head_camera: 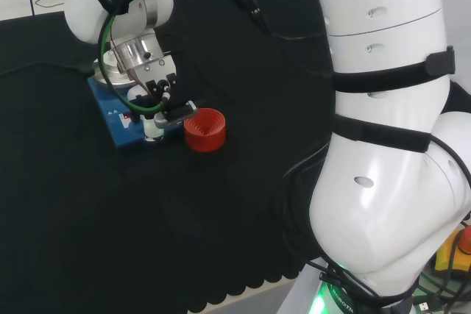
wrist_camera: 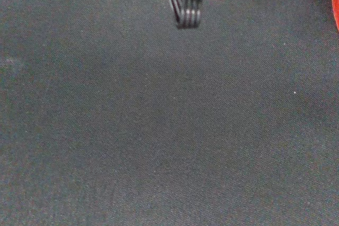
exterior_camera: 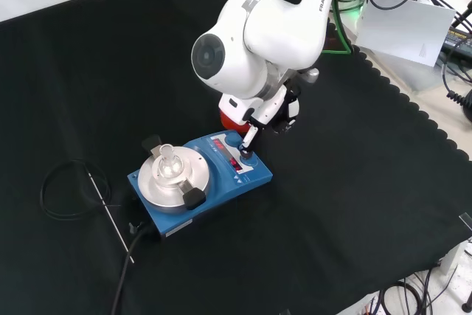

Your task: Turn on the heater.

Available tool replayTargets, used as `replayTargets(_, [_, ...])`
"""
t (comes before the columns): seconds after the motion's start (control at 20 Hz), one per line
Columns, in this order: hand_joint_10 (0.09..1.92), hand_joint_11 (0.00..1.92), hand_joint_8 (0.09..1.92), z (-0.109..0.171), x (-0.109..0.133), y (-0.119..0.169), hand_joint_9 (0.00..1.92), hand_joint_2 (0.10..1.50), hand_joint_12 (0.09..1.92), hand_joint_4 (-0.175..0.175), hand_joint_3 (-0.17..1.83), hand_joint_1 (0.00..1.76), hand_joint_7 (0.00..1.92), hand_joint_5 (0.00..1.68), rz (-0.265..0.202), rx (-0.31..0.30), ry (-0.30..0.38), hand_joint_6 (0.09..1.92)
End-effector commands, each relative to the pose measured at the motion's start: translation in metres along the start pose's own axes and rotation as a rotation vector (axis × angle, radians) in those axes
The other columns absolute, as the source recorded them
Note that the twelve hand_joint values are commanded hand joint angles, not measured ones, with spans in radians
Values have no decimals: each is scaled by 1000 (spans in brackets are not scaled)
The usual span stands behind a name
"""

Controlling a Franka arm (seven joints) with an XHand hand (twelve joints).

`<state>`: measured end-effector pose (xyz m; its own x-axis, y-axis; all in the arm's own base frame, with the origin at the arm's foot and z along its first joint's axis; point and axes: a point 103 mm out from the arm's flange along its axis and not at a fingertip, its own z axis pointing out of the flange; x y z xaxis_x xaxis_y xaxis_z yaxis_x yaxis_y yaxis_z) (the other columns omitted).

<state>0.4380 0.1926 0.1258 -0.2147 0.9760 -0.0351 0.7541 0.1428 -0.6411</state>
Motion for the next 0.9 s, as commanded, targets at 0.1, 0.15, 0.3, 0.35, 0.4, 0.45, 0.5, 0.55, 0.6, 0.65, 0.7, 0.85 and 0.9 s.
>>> replayTargets(0.1, [1521,1434,1552,3,0,2,1724,688,1318,-51,1009,1415,1613,312,7,8,-6,496])
replayTargets(0.15, [1521,1434,1552,3,1,2,1723,688,1318,-51,1010,1415,1613,313,8,8,-7,497])
replayTargets(0.3, [1520,1434,1552,2,1,1,1724,688,1318,-51,1010,1415,1613,316,7,2,-2,500])
replayTargets(0.35, [1520,1434,1551,1,1,0,1724,688,1318,-51,1010,1415,1613,317,5,-2,4,501])
replayTargets(0.4, [1520,1434,1551,-2,-1,-2,1723,688,1318,-51,1010,1415,1613,318,3,-7,8,502])
replayTargets(0.45, [1520,1434,1551,-5,-2,-4,1723,687,1318,-51,1011,1414,1612,318,2,-14,13,502])
replayTargets(0.5, [1520,1434,1551,-9,-4,-7,1723,687,1318,-51,1011,1414,1612,319,3,-25,15,503])
replayTargets(0.55, [1520,1434,1551,-14,-4,-10,1723,687,1318,-51,1011,1414,1612,319,3,-36,19,504])
replayTargets(0.6, [1520,1434,1550,-19,-5,-13,1723,687,1318,-51,1011,1414,1612,319,5,-49,22,505])
replayTargets(0.65, [1520,1434,1550,-24,-6,-16,1723,687,1317,-51,1011,1414,1612,319,4,-58,25,506])
replayTargets(0.7, [1520,1434,1550,-29,-7,-19,1722,687,1317,-51,1012,1414,1612,321,7,-71,26,507])
replayTargets(0.85, [1519,1433,1549,-40,-9,-29,1721,686,1317,-51,1012,1414,1612,323,11,-99,33,512])
replayTargets(0.9, [1518,1433,1549,-42,-11,-32,1721,686,1317,-51,1012,1414,1613,323,12,-105,35,513])
